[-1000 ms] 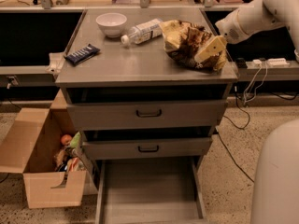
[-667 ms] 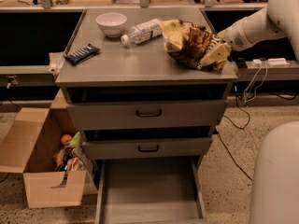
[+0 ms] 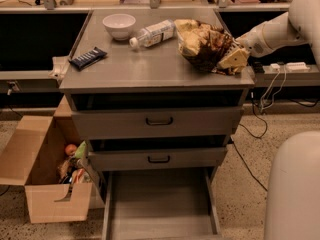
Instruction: Place brown chip bag into bottom drawer
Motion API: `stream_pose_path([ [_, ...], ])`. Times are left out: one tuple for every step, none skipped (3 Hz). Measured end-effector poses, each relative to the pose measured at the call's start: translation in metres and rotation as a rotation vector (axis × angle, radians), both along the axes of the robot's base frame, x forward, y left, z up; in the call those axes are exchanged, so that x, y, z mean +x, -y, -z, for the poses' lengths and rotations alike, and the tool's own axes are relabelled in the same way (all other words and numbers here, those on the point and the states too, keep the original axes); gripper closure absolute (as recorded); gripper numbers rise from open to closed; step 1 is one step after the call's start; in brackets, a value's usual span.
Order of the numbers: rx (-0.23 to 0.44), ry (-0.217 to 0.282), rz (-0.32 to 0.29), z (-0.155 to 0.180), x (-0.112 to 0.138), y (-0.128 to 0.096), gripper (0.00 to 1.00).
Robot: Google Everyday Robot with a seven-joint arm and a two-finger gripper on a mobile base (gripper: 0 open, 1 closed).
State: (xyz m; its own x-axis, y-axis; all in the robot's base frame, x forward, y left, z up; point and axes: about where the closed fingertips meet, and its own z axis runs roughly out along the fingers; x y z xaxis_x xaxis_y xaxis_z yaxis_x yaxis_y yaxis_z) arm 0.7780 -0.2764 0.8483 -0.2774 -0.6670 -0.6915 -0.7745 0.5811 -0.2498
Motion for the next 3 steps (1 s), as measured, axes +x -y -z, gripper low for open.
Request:
stream_pose_path([
  [-0.038, 0.066, -0.011, -0.019, -0.004, 0.007, 0.88],
  [-0.121, 0.195, -0.038, -0.053, -0.013, 0.007, 1.00],
  [-0.171, 0.311, -0.084, -0.083, -0.029, -0.004, 1.00],
])
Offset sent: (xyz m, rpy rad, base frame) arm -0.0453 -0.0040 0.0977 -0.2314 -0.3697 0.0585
